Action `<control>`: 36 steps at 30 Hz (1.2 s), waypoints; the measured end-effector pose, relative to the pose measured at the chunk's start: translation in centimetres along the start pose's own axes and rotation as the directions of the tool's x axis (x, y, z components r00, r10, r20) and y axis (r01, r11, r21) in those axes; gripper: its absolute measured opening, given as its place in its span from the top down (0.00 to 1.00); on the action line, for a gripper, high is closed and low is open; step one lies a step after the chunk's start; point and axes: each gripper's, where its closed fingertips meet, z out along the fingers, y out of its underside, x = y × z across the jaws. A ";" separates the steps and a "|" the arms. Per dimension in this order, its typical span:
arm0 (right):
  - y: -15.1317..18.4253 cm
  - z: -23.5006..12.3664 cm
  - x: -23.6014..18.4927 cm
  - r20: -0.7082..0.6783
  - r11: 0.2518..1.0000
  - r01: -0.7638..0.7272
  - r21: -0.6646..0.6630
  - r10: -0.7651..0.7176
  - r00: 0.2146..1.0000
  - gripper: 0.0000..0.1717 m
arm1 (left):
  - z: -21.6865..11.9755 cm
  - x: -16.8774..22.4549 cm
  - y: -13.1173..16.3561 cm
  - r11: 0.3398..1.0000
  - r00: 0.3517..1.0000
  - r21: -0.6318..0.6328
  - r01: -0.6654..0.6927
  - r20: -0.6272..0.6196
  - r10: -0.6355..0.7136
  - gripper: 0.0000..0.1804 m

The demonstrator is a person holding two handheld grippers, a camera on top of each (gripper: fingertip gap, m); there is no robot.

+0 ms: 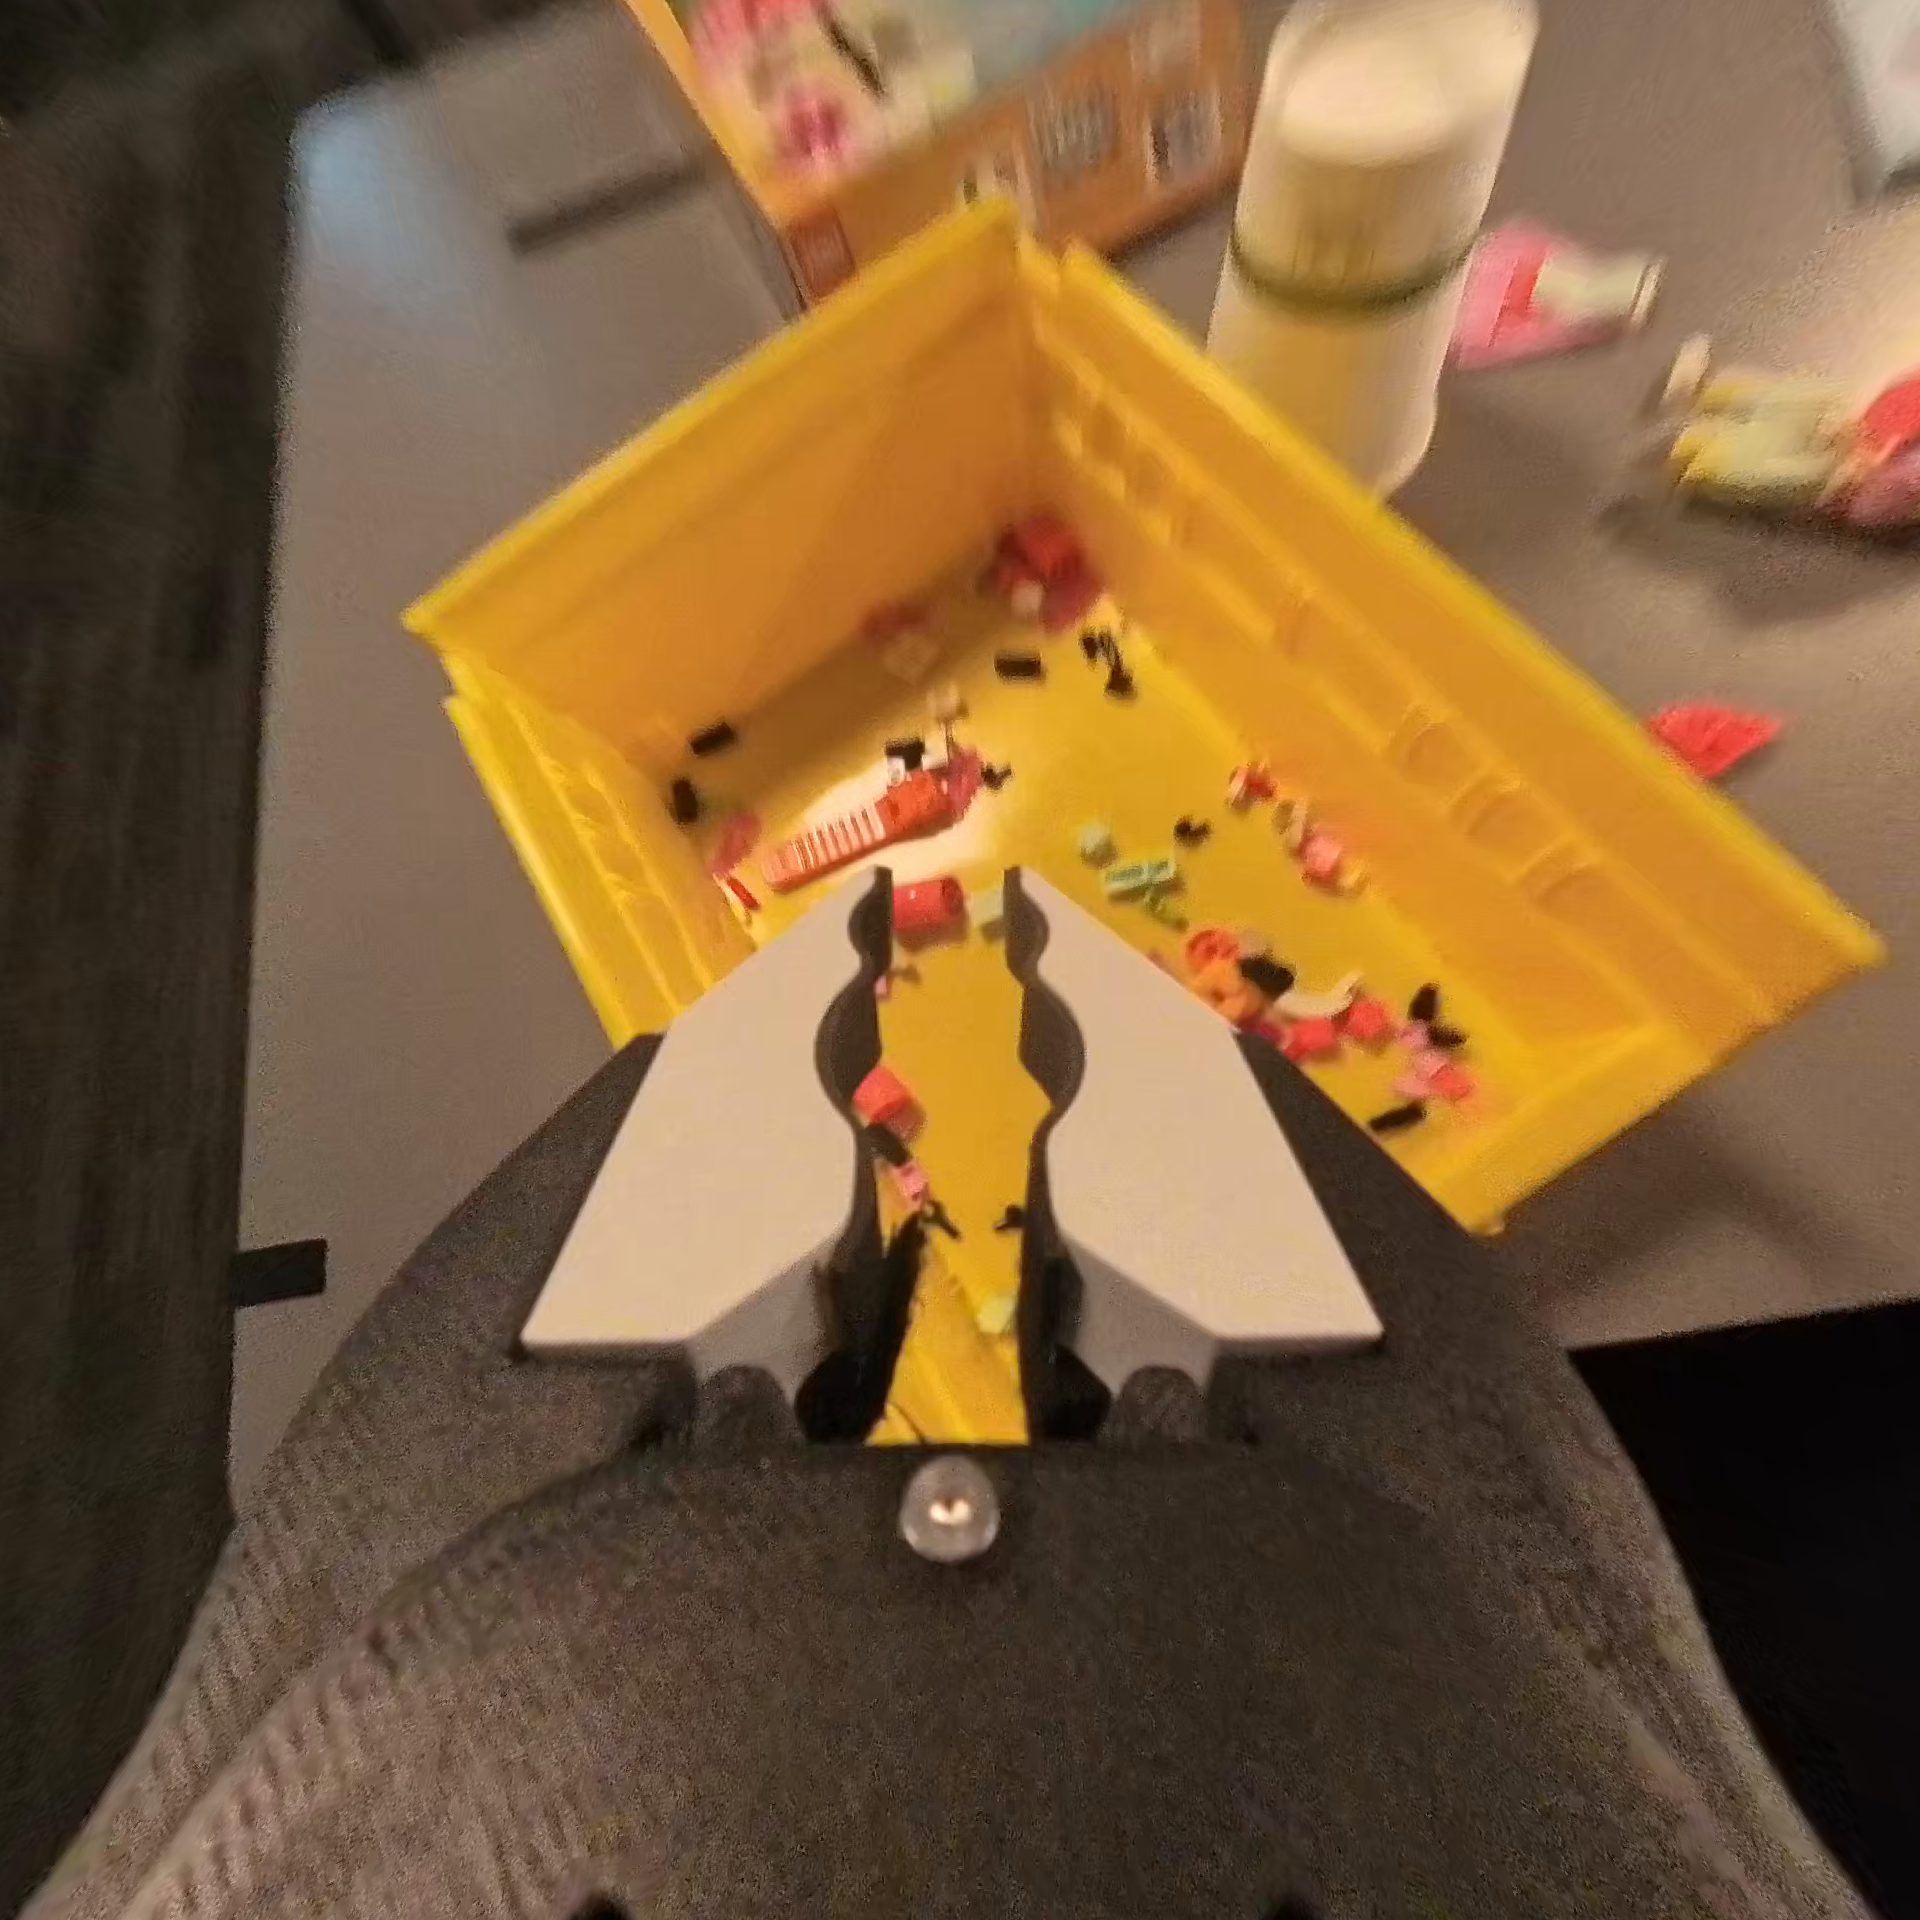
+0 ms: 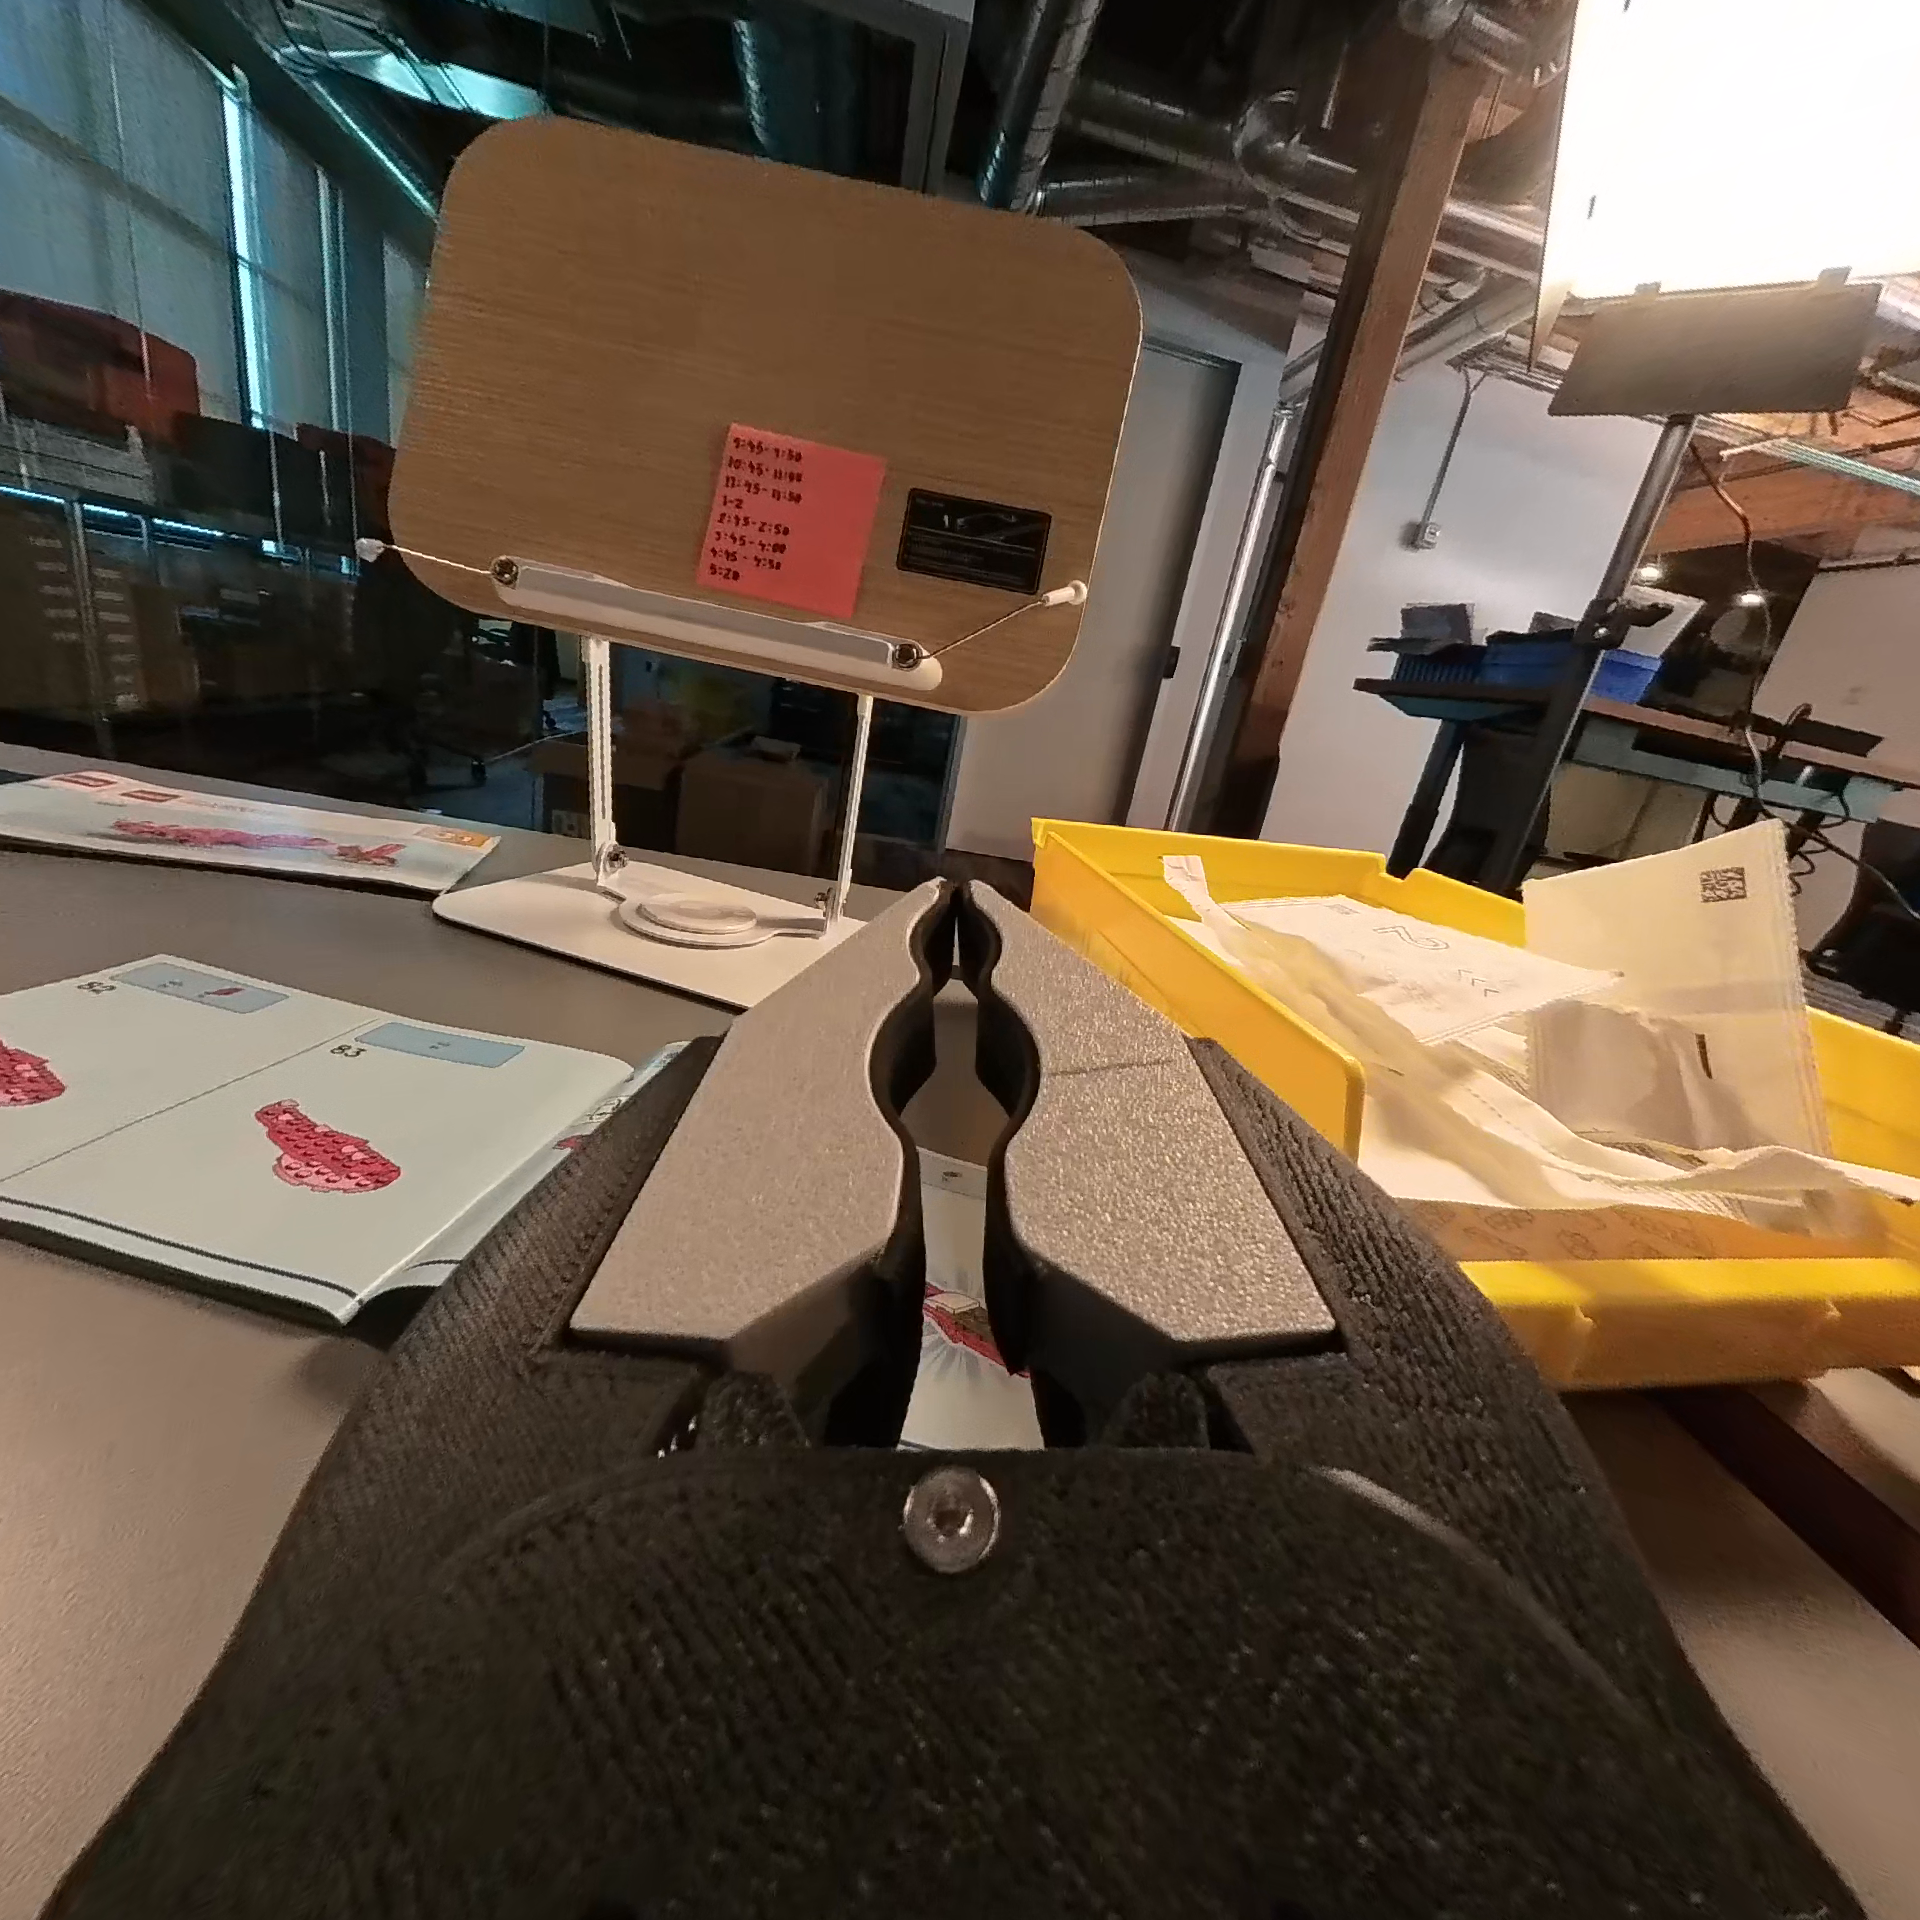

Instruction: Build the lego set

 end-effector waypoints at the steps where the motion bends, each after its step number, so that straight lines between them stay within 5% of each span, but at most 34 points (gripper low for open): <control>1: 0.0 0.0 0.0 0.000 1.000 0.003 -0.001 -0.003 1.000 1.00 | 1.2 -0.1 0.7 0.997 0.999 -0.073 -0.030 -0.032 0.028 0.90; 6: 0.1 0.1 -0.5 0.008 0.999 0.039 -0.007 -0.039 0.999 1.00 | 5.4 1.9 5.0 0.906 0.972 -0.410 -0.110 -0.234 0.012 0.95; 11: 0.2 0.3 -1.1 0.019 0.996 0.090 -0.017 -0.089 0.996 1.00 | 7.8 2.4 8.0 0.809 0.961 -0.562 -0.170 -0.278 0.009 0.92; 36: 0.2 0.4 -1.7 0.040 0.994 0.108 -0.017 -0.107 0.993 1.00 | 8.8 2.6 8.2 0.768 0.958 -0.602 -0.216 -0.284 0.046 0.97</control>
